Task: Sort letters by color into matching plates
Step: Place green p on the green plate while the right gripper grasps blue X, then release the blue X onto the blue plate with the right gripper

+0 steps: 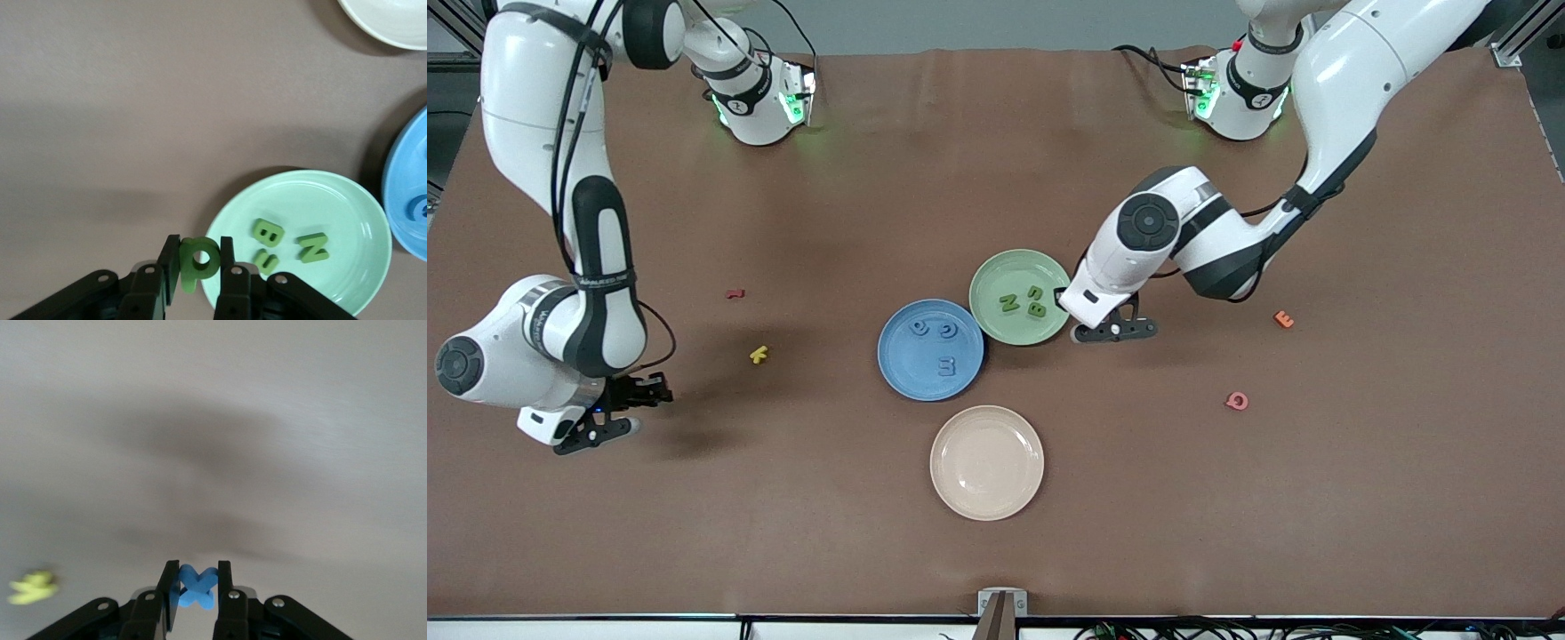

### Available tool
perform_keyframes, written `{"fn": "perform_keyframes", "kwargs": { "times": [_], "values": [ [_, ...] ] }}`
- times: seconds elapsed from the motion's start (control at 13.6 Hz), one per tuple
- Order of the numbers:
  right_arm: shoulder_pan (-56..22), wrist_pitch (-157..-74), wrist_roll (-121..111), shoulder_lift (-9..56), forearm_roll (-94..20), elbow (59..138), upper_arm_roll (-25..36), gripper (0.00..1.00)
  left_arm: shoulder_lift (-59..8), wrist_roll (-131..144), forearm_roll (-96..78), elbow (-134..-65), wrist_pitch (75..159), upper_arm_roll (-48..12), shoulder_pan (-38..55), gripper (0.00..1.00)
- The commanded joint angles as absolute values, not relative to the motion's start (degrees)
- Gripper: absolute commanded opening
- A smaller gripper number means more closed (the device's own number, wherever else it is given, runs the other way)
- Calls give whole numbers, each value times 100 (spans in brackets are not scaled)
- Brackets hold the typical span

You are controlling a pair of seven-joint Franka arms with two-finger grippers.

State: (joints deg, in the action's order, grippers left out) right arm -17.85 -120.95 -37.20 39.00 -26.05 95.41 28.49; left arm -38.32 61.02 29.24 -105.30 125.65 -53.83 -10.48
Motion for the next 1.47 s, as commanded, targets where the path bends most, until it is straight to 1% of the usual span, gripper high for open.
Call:
{"fn": "perform_keyframes", "kwargs": {
  "times": [0.0, 0.22, 0.44, 0.59, 0.66, 0.74, 0.81, 0.88, 0.96, 1.03, 1.25, 1.4],
  "values": [
    [-2563, -11630, -2676, 3561, -2514, 9659, 3154, 15, -4042, 6432, 2856, -10327, 12577, -5309, -801, 0],
    [-3311, -11137, -1472, 3463, -2514, 9659, 3296, 15, -4157, 6994, 2856, -10336, 12814, -5248, -485, 1],
    [-4005, -10978, -58, 3322, -2514, 9659, 3270, 16, -4166, 7539, 2856, -10345, 13086, -4888, 25, 2],
    [-4532, -11030, 918, 3322, -2592, 9650, 3261, 16, -4166, 7873, 2856, -10336, 13201, -4616, 350, 6],
    [-4779, -11065, 1340, 3331, -2628, 9642, 3252, 16, -4175, 7988, 2848, -10336, 13245, -4562, 430, 10],
    [-4955, -11126, 1701, 3375, -2680, 9581, 3243, 16, -4236, 8050, 2848, -10336, 13254, -4544, 457, 18],
    [-5070, -11240, 2027, 3401, -2776, 9493, 3208, 16, -4254, 8112, 2848, -10336, 13254, -4544, 457, 30],
    [-5202, -11441, 2326, 3471, -2960, 9457, 3112, 16, -4254, 8208, 2848, -10336, 13254, -4544, 509, 45],
    [-5316, -11661, 2555, 3567, -2997, 9440, 3033, 16, -4254, 8348, 2848, -10336, 13254, -4544, 536, 68],
    [-5404, -11881, 2749, 3690, -2997, 9370, 2997, 16, -4254, 8541, 2856, -10345, 13254, -4544, 545, 100],
    [-5405, -12093, 2918, 4086, -3015, 9106, 2874, 16, -4201, 8534, 2926, -10327, 13219, -4544, 449, 100],
    [-5405, -12461, 2918, 4210, -3015, 9097, 2822, 16, -4070, 8473, 2971, -10249, 13175, -4448, 282, 100]
  ]
}}
